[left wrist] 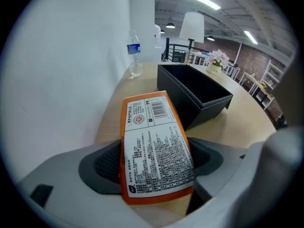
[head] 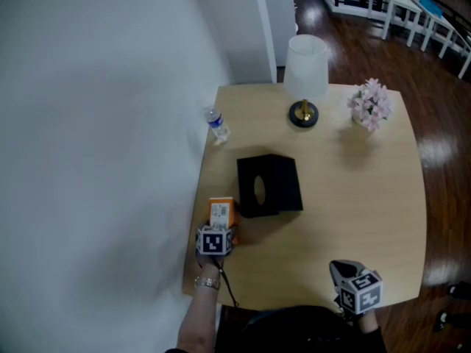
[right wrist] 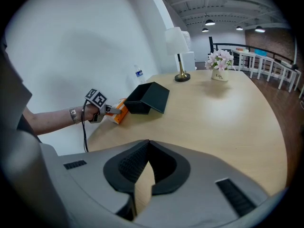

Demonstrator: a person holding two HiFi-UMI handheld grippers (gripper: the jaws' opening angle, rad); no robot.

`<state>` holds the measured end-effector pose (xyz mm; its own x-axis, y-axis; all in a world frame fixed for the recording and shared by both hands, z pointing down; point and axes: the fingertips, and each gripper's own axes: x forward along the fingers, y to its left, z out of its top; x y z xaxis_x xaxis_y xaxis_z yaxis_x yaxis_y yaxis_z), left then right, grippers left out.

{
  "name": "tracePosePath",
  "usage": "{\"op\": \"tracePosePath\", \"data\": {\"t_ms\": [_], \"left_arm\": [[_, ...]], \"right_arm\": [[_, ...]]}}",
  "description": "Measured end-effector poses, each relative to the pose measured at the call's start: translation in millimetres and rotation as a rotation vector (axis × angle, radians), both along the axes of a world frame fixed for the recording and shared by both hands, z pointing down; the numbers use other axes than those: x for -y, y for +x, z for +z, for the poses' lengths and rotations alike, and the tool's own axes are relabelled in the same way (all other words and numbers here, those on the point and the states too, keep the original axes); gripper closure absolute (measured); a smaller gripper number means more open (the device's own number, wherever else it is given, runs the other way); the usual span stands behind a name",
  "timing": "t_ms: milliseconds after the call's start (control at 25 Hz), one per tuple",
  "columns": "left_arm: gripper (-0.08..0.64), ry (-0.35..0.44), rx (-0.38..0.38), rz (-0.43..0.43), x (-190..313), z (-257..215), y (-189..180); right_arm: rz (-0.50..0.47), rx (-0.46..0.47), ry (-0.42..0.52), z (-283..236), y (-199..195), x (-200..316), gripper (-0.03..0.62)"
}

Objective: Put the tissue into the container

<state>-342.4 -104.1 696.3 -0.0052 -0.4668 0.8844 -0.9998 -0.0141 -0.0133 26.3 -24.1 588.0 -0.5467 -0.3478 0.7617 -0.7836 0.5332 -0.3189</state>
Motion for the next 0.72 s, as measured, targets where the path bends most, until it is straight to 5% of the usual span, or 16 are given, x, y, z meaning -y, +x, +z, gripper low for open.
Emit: {"op": "tracePosePath", "data": {"t_ms": [480, 720], "left_arm": [[0.143, 0.163, -0.058, -0.085, -44.8, -73.7, 14.4], [0.144, 0.203, -0.112, -0.065, -22.1, -104.6, 43.1]], "right_arm": [[-0.005, 0.039, 0.026, -4.3, -8.4, -5.4, 0.586], [-0.016, 0.044, 0.04, -4.5, -6.8, -8.2, 0.586]]}}
